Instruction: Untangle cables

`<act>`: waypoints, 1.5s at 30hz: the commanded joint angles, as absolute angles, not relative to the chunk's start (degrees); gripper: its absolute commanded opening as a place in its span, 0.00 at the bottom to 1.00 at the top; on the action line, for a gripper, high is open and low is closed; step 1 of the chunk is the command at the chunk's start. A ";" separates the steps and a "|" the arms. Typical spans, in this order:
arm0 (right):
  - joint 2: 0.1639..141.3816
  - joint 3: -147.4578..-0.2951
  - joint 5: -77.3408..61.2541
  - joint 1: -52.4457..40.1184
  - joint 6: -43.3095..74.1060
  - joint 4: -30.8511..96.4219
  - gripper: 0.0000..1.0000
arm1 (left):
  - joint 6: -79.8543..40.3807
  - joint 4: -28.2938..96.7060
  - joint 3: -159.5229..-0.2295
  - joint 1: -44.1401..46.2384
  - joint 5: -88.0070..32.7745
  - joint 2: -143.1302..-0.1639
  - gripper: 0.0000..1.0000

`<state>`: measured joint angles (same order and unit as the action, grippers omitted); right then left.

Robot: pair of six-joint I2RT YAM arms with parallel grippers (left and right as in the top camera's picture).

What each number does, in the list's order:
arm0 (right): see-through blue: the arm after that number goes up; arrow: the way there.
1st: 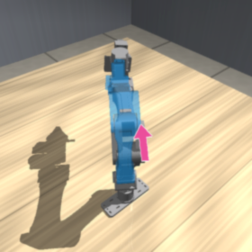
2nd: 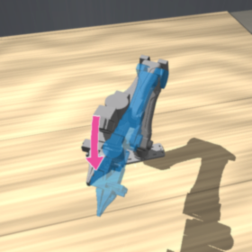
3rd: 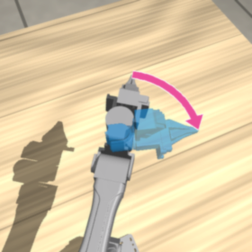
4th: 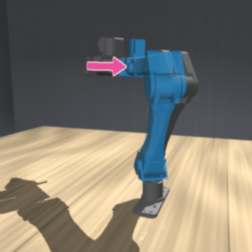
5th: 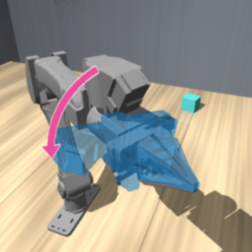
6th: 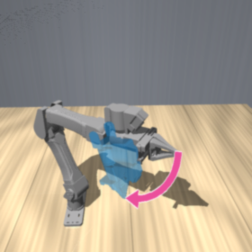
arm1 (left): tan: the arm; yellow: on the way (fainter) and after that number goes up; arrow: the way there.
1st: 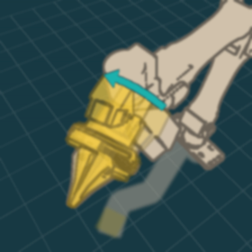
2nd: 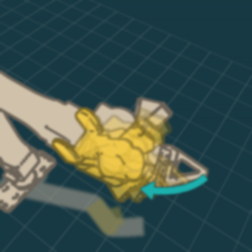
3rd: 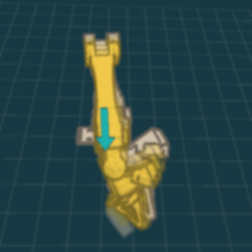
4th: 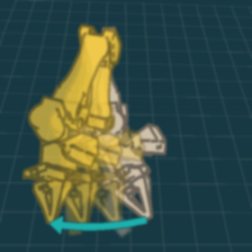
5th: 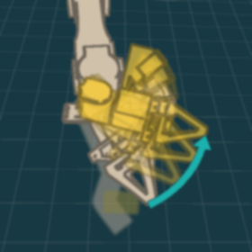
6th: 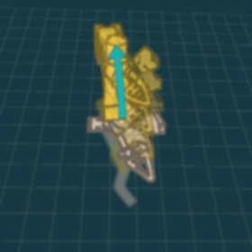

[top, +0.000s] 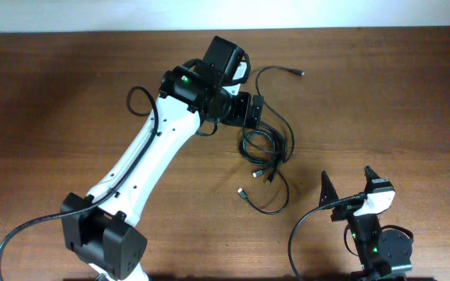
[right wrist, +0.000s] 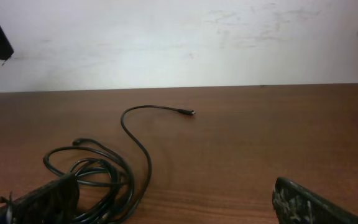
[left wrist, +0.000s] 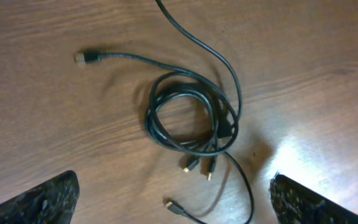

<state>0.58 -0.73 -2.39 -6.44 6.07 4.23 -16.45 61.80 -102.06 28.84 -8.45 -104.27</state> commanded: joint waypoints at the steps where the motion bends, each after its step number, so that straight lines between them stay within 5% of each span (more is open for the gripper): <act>1: 0.54 -0.32 -2.11 -6.72 6.24 4.32 0.98 | -17.58 62.48 -101.27 28.77 -9.04 -104.22 0.99; 3: 0.54 -0.32 -2.11 -6.72 6.26 4.32 0.98 | -19.07 62.41 -99.61 28.99 -15.84 -104.33 0.99; 6: 0.54 -0.32 -2.11 -6.72 6.24 4.29 0.98 | -39.24 60.34 -92.36 31.22 -15.64 -104.33 0.99; 9: 0.54 -0.32 -2.11 -6.72 6.24 4.32 0.98 | -46.92 41.71 -81.65 35.62 -15.51 -104.53 0.93; 13: 0.54 -0.32 -2.11 -6.72 6.24 4.32 0.99 | -63.92 29.17 -72.40 40.64 -1.04 -105.25 0.84; 14: 0.54 -0.32 -2.11 -6.72 6.26 4.29 0.99 | -64.27 26.06 -71.02 41.63 3.88 -106.30 0.69; 16: 0.54 -0.32 -2.11 -6.72 6.24 4.29 0.98 | -64.25 23.68 -70.94 41.89 8.03 -109.89 0.58; 17: 0.54 -0.32 -2.11 -6.72 6.24 4.32 0.98 | -64.25 23.03 -70.94 41.71 8.21 -110.69 0.40; 18: 0.54 -0.32 -2.11 -6.72 6.24 4.32 0.98 | -60.14 22.94 -71.09 41.47 7.81 -110.02 0.08; 19: 0.54 -0.32 -2.11 -6.72 6.24 4.29 0.99 | -49.25 22.96 -71.64 41.12 8.45 -108.62 0.01; 21: 0.54 -0.32 -2.11 -6.72 6.24 4.32 0.98 | -33.54 27.33 -74.00 38.92 8.14 -101.80 0.00; 25: 0.54 -0.32 -2.11 -6.72 6.24 4.32 0.99 | -31.75 29.85 -75.07 34.24 5.85 -78.08 0.06; 30: 0.54 -0.32 -2.11 -6.72 6.24 4.32 0.98 | -31.77 40.84 -75.05 33.69 7.29 -76.38 0.10; 32: 0.54 -0.32 -2.11 -6.72 6.26 4.32 0.98 | -31.79 46.28 -75.05 33.69 13.78 -78.50 0.29; 33: 0.54 -0.32 -2.11 -6.72 6.24 4.32 0.99 | -31.83 48.82 -75.05 33.69 14.22 -80.73 0.58; 34: 0.54 -0.32 -2.11 -6.72 6.24 4.32 0.98 | -31.83 50.65 -75.05 33.76 12.91 -82.70 0.60; 38: 0.54 -0.32 -2.11 -6.72 6.24 4.32 0.98 | -45.63 52.64 -75.05 33.76 1.45 -94.30 0.47; 43: 0.54 -0.32 -2.11 -6.72 6.24 4.32 0.98 | -54.43 45.84 -75.05 33.74 1.69 -109.58 0.53; 45: 0.54 -0.32 -2.11 -6.72 6.24 4.32 0.98 | -54.43 43.22 -75.05 33.74 1.67 -112.55 0.37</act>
